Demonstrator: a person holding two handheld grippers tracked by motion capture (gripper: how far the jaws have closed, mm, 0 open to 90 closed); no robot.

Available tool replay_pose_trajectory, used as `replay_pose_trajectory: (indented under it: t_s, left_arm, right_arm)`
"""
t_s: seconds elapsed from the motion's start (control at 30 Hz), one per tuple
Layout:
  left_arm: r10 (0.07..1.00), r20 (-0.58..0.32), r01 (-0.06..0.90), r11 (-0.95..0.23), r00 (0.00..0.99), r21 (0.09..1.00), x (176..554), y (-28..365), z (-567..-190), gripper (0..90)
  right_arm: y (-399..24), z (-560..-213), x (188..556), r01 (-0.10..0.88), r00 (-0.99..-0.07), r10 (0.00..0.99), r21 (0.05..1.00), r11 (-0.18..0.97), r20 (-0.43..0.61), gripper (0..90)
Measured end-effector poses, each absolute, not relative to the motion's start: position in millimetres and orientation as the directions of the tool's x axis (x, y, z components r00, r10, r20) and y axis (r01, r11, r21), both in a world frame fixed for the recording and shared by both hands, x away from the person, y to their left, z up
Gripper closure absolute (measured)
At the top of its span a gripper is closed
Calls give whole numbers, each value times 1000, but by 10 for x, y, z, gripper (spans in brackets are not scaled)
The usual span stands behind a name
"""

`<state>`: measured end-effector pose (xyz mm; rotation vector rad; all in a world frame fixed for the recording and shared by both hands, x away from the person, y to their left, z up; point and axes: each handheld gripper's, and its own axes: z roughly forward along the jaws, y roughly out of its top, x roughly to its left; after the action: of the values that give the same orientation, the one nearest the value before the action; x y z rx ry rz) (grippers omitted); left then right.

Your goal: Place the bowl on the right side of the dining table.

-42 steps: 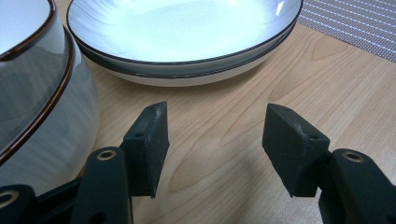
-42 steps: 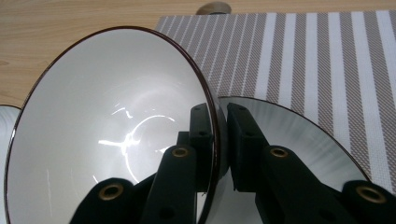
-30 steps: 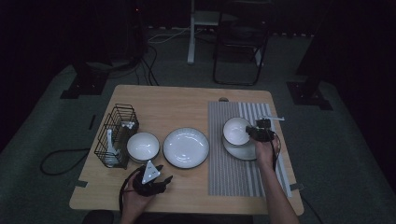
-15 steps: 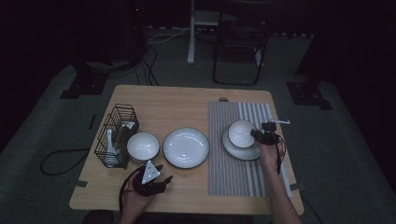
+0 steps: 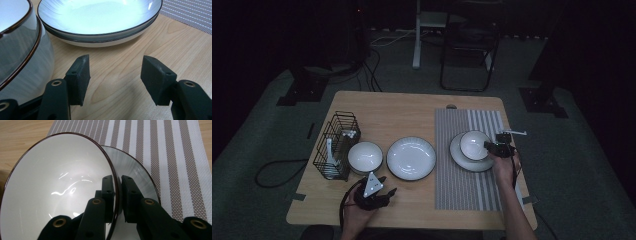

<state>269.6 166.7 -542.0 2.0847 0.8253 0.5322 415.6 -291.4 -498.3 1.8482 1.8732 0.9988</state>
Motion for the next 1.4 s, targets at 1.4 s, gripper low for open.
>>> replay_pose_trajectory:
  t_s: [1.4]
  left_arm:
    - [713, 83, 370, -456, 696, 810, 2696, 1666, -5420, 412]
  right_arm:
    - [-2939, -5043, 4182, 747, -97, 968, 660, -84, 233, 814]
